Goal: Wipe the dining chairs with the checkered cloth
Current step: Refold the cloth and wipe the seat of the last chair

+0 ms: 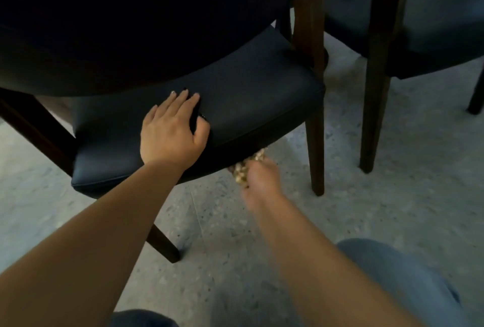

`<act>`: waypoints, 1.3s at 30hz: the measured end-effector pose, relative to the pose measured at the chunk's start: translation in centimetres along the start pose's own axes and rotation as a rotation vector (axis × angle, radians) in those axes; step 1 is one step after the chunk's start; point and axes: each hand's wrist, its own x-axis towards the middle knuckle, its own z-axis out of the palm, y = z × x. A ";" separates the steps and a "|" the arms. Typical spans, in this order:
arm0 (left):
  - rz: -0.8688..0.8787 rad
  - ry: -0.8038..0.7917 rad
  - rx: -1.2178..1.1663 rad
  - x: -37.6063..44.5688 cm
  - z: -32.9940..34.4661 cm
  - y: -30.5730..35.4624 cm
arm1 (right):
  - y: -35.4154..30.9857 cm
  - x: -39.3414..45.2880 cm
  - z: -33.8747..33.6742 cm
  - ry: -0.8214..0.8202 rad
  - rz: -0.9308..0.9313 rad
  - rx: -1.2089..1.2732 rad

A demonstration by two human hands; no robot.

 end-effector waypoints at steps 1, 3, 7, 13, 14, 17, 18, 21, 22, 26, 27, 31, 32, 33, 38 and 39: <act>0.001 0.000 0.001 0.0 0.0 0.0 | -1.0 0.0 -1.0 -0.021 0.033 0.013; 0.010 0.002 0.004 0.1 0.0 0.0 | -3.8 0.7 -3.1 0.028 0.034 0.068; 0.007 -0.002 -0.001 0.1 0.1 0.0 | -7.2 2.5 -3.2 0.161 -0.077 0.153; 0.001 -0.054 -0.053 -0.1 0.1 -0.5 | 1.4 -0.5 1.9 -0.007 0.061 0.140; 0.010 -0.052 -0.070 -0.6 0.0 -1.0 | 2.5 -1.0 2.1 -0.038 0.076 0.117; 0.046 -0.034 -0.118 -3.9 -0.9 -4.0 | 1.9 -1.0 0.5 -0.033 0.074 0.084; 0.054 -0.030 -0.118 -5.3 -1.2 -5.3 | 0.8 -0.6 -0.2 -0.015 0.073 0.085; -0.023 -0.022 -0.121 -9.4 -1.9 -8.2 | -1.8 0.1 -1.0 0.048 0.057 0.109; -0.064 -0.009 -0.134 -10.5 -1.8 -8.6 | -1.9 0.2 -0.6 0.057 0.030 0.106; -0.224 0.062 -0.241 -13.5 -1.2 -9.1 | 1.4 -1.0 2.3 0.095 0.040 0.198; -0.252 0.071 -0.249 -14.0 -1.0 -9.3 | 2.6 -1.4 3.0 0.067 0.058 0.222; -0.231 0.010 -0.161 -15.1 0.3 -10.4 | 6.7 -2.7 5.6 -0.023 0.122 0.226; -0.225 0.002 -0.145 -15.2 0.6 -10.6 | 7.5 -3.0 6.3 -0.036 0.138 0.213; -0.221 0.008 -0.141 -15.4 0.8 -10.8 | 8.2 -3.3 7.1 -0.052 0.155 0.189; -0.286 0.092 -0.264 -16.3 1.1 -12.6 | 10.4 -6.2 10.8 -0.248 0.270 -0.159; -0.357 0.091 -0.316 -16.5 1.2 -13.0 | 10.3 -7.1 11.4 -0.327 0.268 -0.320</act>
